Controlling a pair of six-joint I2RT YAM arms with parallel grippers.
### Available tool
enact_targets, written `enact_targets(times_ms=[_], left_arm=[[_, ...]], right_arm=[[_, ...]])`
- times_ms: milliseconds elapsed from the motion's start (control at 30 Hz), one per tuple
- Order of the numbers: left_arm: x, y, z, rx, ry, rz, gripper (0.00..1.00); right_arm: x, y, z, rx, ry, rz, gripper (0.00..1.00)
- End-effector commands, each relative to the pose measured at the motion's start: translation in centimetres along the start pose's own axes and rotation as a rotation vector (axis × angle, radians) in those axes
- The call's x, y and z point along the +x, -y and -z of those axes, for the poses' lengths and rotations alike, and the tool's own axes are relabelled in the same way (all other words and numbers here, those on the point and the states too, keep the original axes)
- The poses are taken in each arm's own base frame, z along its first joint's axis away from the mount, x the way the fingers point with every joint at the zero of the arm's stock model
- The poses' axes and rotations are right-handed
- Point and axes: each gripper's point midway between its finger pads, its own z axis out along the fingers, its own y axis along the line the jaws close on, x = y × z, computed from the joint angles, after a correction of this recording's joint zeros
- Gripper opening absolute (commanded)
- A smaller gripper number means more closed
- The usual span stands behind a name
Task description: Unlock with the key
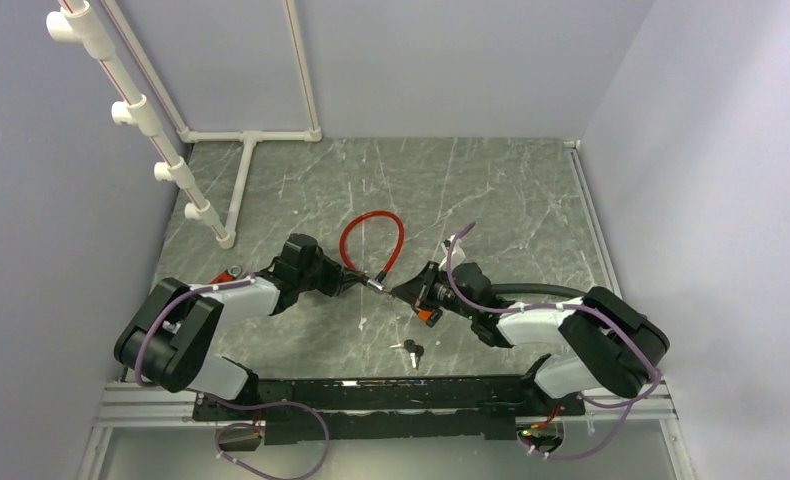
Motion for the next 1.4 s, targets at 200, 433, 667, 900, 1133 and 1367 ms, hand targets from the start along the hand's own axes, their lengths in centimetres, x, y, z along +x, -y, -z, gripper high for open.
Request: enact_targets(times_ms=[200, 433, 667, 900, 1133, 1367], left_arm=[[1.5, 4.0, 0.9, 0.133, -0.066, -0.032, 0.00], [2.0, 4.3, 1.4, 0.157, -0.088, -0.016, 0.00], [2.1, 4.5, 1.6, 0.171, -0.096, 0.015, 0.00], [1.7, 4.2, 1.3, 0.189, -0.088, 0.111, 0.00], [1.6, 4.0, 1.2, 0.194, -0.091, 0.151, 0.00], [1.0, 4.3, 1.5, 0.201, -0.054, 0.199, 0.00]], right_arm=[[-2.0, -2.7, -1.2, -0.084, 0.071, 0.041, 0.00], [-3.0, -3.3, -1.2, -0.112, 0.125, 0.077, 0.00], [-3.8, -3.8, -0.7, -0.123, 0.169, 0.080, 0.00], [-3.4, -3.6, -1.0, -0.120, 0.204, 0.040, 0.00], [-3.4, -2.6, -1.7, -0.082, 0.244, 0.004, 0.00], [-3.4, -2.0, -1.2, -0.011, 0.313, 0.025, 0.00]])
